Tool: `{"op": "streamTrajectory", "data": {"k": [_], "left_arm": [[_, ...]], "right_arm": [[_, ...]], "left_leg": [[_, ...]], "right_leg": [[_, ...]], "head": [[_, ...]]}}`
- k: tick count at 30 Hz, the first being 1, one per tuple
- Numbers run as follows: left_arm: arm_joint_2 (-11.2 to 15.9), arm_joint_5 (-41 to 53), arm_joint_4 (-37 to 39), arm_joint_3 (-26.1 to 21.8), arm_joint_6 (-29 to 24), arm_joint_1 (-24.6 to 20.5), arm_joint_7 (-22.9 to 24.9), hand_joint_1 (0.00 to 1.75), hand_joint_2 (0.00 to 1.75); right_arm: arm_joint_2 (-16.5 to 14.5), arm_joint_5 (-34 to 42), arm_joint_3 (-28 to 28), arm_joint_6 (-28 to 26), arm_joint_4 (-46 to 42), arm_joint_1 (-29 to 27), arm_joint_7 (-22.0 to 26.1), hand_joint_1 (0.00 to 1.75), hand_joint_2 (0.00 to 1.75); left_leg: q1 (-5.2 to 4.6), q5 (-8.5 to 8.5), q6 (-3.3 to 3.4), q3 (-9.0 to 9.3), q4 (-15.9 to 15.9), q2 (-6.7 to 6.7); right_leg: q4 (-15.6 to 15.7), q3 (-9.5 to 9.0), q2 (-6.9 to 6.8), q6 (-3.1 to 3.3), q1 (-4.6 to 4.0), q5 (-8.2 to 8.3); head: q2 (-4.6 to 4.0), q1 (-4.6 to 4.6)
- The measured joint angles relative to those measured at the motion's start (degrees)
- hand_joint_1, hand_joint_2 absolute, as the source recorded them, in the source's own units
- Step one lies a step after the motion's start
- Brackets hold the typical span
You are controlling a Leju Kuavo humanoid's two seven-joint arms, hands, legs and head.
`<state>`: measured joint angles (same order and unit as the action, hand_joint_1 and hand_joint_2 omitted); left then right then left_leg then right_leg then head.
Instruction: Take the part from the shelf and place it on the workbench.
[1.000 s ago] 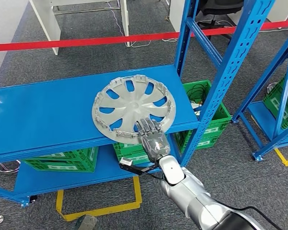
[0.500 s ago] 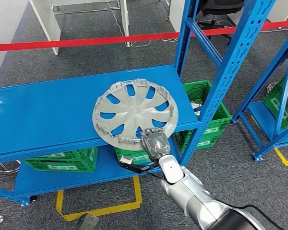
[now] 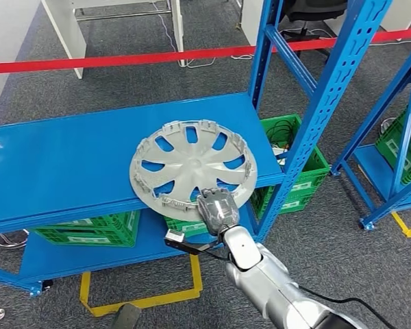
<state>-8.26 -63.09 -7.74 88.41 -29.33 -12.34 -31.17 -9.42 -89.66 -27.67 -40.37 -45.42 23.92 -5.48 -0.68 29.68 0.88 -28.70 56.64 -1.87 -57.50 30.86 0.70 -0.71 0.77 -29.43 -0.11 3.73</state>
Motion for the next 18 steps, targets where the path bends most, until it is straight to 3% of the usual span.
{"op": "streamTrajectory", "data": {"k": [2, 9, 14, 18], "left_arm": [[0.0, -0.18, -0.01, -0.02, -0.13, -0.03, -0.51, 0.0, 1.75], [0.07, -3.37, -0.02, -1.65, 0.98, 0.06, -2.64, 0.0, 1.75], [0.36, -4.74, -0.02, -3.28, 2.51, 0.29, -3.07, 0.0, 1.75], [0.73, -4.86, -0.02, -3.83, 3.49, 0.61, -3.06, 0.0, 1.75]], "right_arm": [[-0.01, -0.18, -0.02, 0.0, -5.39, -1.68, 1.02, 1.75, 1.75], [1.67, -0.36, -2.54, 0.08, -27.25, -7.1, 3.67, 1.75, 1.75], [2.18, -0.46, -3.22, 0.15, -44.92, -12.45, 16.44, 1.75, 1.75], [0.97, -0.43, -3.27, 0.19, -54.57, -15.91, 23.34, 1.75, 1.75]], "left_leg": [[0.0, 0.0, 0.0, -0.01, 0.0, 0.0], [0.01, 0.0, 0.0, -0.17, 0.0, 0.01], [0.01, 0.01, 0.0, -0.26, 0.0, -0.02], [0.01, 0.03, 0.0, -0.29, -0.01, -0.03]], "right_leg": [[0.0, 0.02, 0.0, 0.0, 0.0, 0.0], [0.0, 0.16, 0.02, 0.0, -0.01, 0.0], [0.0, 0.22, -0.05, 0.0, -0.01, -0.02], [0.0, 0.23, -0.07, 0.02, -0.01, -0.06]], "head": [[0.0, -0.01], [0.0, 0.0], [0.0, 0.01], [0.0, -0.01]]}}
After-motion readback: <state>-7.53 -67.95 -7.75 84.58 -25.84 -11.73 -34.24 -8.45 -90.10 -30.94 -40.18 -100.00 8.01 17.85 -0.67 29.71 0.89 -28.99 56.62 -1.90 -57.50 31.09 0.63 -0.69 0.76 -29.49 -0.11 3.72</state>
